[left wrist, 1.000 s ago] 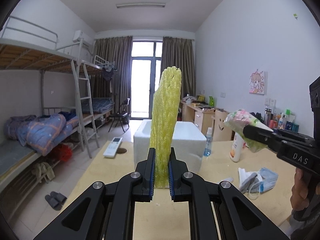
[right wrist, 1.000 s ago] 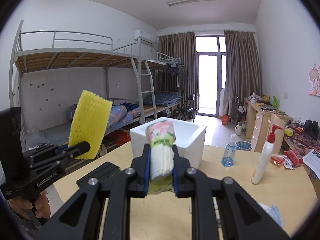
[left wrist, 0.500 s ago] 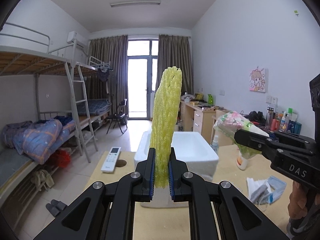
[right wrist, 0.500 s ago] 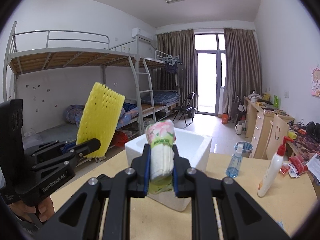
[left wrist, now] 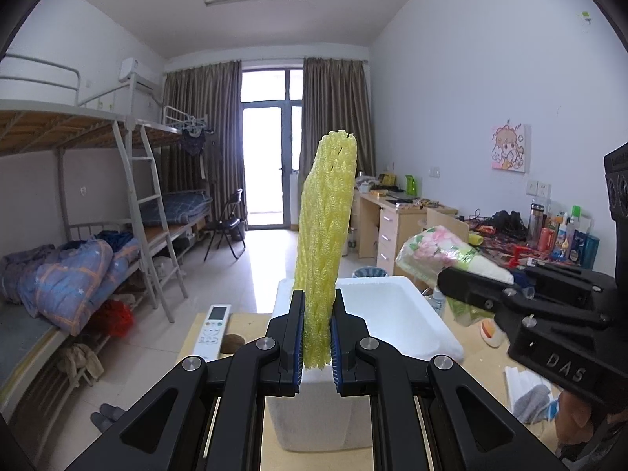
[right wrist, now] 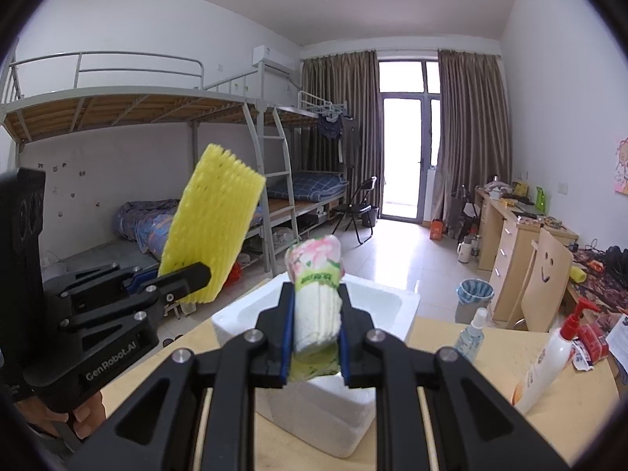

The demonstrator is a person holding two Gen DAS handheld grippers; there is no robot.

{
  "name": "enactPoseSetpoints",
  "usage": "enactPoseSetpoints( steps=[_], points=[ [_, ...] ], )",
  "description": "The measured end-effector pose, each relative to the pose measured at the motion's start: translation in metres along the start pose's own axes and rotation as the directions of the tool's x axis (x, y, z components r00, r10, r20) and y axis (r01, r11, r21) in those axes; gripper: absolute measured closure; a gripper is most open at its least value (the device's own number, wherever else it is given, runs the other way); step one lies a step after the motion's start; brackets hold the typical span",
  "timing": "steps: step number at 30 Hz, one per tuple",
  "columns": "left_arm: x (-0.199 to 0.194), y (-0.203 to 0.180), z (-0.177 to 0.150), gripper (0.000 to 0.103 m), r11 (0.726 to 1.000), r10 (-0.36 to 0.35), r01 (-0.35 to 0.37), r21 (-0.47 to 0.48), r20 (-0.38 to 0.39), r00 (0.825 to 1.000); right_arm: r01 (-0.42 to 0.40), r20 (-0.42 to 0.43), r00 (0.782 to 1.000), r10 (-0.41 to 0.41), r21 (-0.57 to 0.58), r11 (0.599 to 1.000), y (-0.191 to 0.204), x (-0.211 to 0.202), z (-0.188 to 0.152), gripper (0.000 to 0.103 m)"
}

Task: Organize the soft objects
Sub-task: 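Carry the net sleeve and tissue roll with both tools over the white foam box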

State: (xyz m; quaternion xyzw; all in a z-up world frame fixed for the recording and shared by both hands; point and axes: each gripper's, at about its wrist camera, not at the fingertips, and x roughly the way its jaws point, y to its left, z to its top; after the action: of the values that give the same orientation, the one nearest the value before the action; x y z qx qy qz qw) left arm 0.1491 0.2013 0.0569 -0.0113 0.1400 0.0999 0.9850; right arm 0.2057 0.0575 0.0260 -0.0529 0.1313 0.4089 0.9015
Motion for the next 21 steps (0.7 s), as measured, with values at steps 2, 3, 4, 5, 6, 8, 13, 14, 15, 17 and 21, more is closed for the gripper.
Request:
enactPoseSetpoints(
  steps=[2, 3, 4, 5, 6, 8, 13, 14, 15, 17, 21],
  points=[
    [0.006, 0.003, -0.001, 0.091, 1.000, 0.002, -0.002, -0.005, -0.003, 1.000, -0.002, -0.013, 1.000, 0.002, -0.001, 1.000, -0.001, 0.008, 0.002, 0.081],
    [0.010, 0.005, -0.001, 0.091, 1.000, -0.002, 0.002, -0.009, -0.006, 1.000, -0.001, -0.021, 1.000, 0.001, -0.005, 1.000, -0.003, 0.014, 0.002, 0.081],
    [0.014, 0.005, -0.002, 0.091, 1.000, -0.002, 0.002, -0.008, -0.011, 1.000, -0.001, -0.026, 1.000, 0.001, -0.007, 1.000, -0.003, 0.017, 0.002, 0.081],
    [0.017, 0.005, -0.001, 0.091, 1.000, 0.000, 0.000, -0.007, -0.015, 1.000, -0.001, -0.029, 1.000, 0.001, -0.006, 1.000, -0.005, 0.021, 0.002, 0.081],
    [0.019, 0.005, -0.001, 0.091, 1.000, 0.000, -0.001, -0.005, -0.019, 1.000, -0.003, -0.031, 1.000, 0.002, -0.005, 1.000, -0.006, 0.023, 0.002, 0.081],
    [0.024, 0.004, 0.001, 0.091, 1.000, 0.001, -0.001, 0.003, -0.024, 1.000, 0.000, -0.035, 0.999, 0.001, 0.003, 1.000, -0.009, 0.028, 0.002, 0.081],
    [0.033, 0.006, 0.003, 0.091, 1.000, 0.006, -0.006, -0.004, -0.044, 0.999, -0.005, -0.047, 0.999, 0.005, 0.000, 1.000, -0.009, 0.037, 0.006, 0.081],
    [0.034, 0.004, 0.004, 0.091, 1.000, 0.005, -0.005, 0.001, -0.046, 0.999, -0.004, -0.045, 0.999, 0.004, 0.000, 1.000, -0.006, 0.037, 0.005, 0.081],
    [0.034, 0.003, 0.005, 0.091, 1.000, 0.006, -0.005, 0.005, -0.047, 0.999, -0.003, -0.045, 0.999, 0.003, 0.000, 1.000, -0.006, 0.037, 0.005, 0.081],
    [0.035, 0.001, 0.007, 0.091, 1.000, -0.008, 0.008, 0.011, -0.050, 0.999, -0.008, -0.047, 0.999, 0.008, 0.002, 1.000, -0.006, 0.037, 0.006, 0.081],
    [0.043, -0.005, 0.012, 0.091, 0.998, -0.052, 0.053, 0.014, -0.079, 0.996, 0.004, -0.045, 0.999, -0.004, 0.011, 1.000, -0.008, 0.032, 0.007, 0.081]
  ],
)
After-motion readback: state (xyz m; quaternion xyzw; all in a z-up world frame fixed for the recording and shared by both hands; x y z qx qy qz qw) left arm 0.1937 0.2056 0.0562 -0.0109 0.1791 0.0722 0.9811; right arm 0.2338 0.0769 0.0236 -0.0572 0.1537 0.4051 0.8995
